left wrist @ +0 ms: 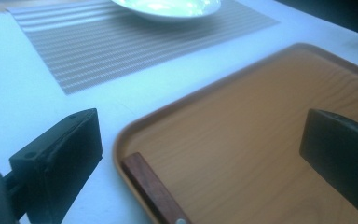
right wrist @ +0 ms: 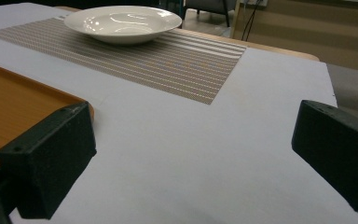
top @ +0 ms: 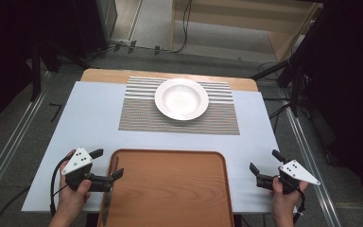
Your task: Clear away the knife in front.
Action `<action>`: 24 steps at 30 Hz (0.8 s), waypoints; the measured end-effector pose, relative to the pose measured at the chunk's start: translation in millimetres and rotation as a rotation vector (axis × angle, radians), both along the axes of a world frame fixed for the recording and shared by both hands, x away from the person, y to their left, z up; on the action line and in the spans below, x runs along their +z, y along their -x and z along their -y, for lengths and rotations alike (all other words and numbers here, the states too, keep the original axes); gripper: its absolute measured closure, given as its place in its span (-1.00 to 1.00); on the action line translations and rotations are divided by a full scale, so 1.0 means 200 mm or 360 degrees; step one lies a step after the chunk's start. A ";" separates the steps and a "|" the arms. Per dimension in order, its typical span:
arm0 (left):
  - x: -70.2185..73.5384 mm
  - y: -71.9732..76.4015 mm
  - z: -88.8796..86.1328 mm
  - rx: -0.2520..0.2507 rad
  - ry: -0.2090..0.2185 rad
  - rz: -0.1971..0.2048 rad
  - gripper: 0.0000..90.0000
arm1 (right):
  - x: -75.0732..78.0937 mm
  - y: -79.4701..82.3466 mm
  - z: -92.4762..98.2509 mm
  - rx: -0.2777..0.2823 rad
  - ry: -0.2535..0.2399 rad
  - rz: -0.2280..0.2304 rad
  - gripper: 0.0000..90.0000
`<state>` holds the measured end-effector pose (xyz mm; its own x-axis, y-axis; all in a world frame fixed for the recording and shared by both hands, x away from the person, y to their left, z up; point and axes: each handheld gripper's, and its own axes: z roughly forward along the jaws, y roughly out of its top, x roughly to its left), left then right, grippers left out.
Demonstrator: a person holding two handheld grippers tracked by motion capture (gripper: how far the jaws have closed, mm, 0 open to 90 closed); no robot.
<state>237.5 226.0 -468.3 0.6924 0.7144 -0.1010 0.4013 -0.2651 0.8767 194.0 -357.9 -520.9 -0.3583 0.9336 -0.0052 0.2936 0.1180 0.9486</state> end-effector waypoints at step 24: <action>0.00 -0.04 -0.20 0.0165 0.0006 0.0071 -1.00 | 0.00 0.00 0.00 0.0001 0.0002 0.0001 -1.00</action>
<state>245.5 265.5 -468.4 0.6186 0.7821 -0.0746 0.3872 -0.2209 0.8952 194.3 -357.7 -520.9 -0.3586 0.9335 -0.0064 0.2932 0.1192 0.9486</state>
